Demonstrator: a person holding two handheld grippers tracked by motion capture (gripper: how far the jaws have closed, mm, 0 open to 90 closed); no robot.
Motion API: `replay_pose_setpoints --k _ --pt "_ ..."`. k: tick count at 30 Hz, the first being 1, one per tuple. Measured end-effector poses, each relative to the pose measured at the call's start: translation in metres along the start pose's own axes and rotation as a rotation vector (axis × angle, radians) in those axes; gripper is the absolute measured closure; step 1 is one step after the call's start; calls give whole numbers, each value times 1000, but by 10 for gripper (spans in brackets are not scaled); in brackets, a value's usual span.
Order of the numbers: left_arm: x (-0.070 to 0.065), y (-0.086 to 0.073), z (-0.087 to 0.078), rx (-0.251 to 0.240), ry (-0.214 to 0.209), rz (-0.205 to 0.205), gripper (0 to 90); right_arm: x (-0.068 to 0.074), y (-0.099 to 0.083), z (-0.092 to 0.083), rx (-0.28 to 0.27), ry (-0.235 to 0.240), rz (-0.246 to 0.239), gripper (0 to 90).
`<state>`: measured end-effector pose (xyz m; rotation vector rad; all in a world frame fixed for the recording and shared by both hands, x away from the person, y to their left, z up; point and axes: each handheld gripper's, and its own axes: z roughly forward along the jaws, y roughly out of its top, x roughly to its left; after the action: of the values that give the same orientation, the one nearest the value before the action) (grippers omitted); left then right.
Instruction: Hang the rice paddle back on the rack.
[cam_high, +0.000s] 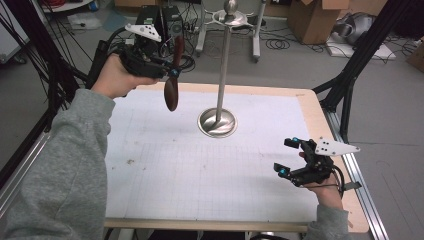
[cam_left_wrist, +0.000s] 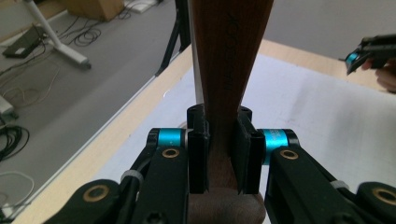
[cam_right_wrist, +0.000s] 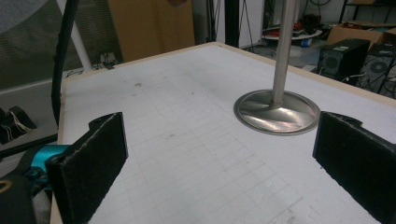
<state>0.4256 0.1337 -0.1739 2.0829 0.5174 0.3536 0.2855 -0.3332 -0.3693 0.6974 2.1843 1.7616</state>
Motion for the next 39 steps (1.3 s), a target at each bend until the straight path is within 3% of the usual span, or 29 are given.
replay_pose_setpoints --k 7,15,21,25,39 --pt "4 12 5 20 13 7 776 -2 -1 -3 -5 -5 7 19" --pt "9 28 15 13 -21 4 776 -4 -1 -10 -25 -17 9 19" --pt "20 26 21 12 -41 -22 776 -5 -2 -11 -32 -20 9 19" --pt "28 24 21 -18 -59 -48 776 -5 -2 -11 -27 -18 18 19" --pt "31 30 17 -20 -52 -44 776 -5 -2 -11 -27 -19 17 19"
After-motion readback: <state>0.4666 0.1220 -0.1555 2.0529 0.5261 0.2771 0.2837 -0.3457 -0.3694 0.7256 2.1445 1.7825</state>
